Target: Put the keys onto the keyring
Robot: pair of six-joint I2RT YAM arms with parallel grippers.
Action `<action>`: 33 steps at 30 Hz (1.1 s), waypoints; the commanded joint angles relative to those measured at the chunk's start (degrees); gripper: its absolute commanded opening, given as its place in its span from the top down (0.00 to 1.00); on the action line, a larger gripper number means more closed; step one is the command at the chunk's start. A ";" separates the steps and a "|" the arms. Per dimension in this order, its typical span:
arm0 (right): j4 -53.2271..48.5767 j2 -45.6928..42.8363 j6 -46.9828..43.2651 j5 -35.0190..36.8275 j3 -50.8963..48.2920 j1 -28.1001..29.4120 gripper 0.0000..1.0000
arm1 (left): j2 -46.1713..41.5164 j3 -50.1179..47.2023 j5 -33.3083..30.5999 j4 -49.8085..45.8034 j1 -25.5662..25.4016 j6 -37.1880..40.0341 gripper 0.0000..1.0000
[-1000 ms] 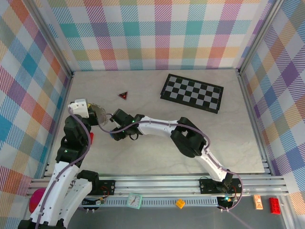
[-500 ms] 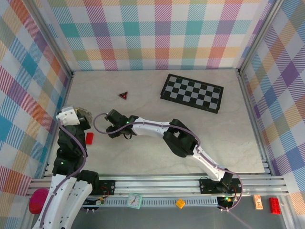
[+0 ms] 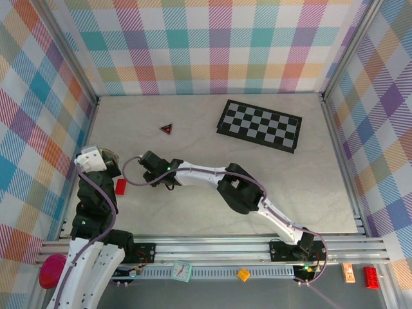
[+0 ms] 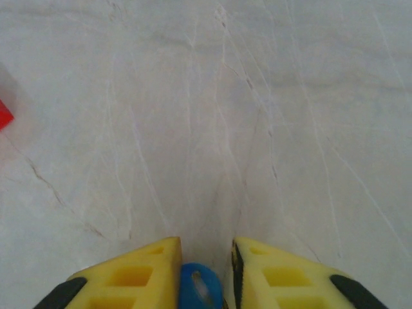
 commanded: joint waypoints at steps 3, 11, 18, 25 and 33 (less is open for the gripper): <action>-5.07 -5.61 -0.36 3.03 -6.61 0.55 0.77 | -0.19 0.55 1.21 1.39 0.79 0.08 1.00; -4.42 -17.18 -0.45 7.77 -25.00 0.46 0.77 | 1.37 1.33 7.86 0.59 0.77 -0.31 1.00; -5.40 -29.38 2.07 12.44 -42.47 -1.13 0.74 | 4.86 2.62 16.82 0.15 0.79 -0.62 1.00; -7.43 -39.62 5.57 11.84 -52.67 -3.10 0.70 | 8.35 3.19 31.25 2.40 0.77 -0.62 1.00; -10.35 -45.09 1.70 -2.15 -50.69 -4.54 0.55 | 16.24 4.56 44.08 4.72 0.62 -1.76 1.00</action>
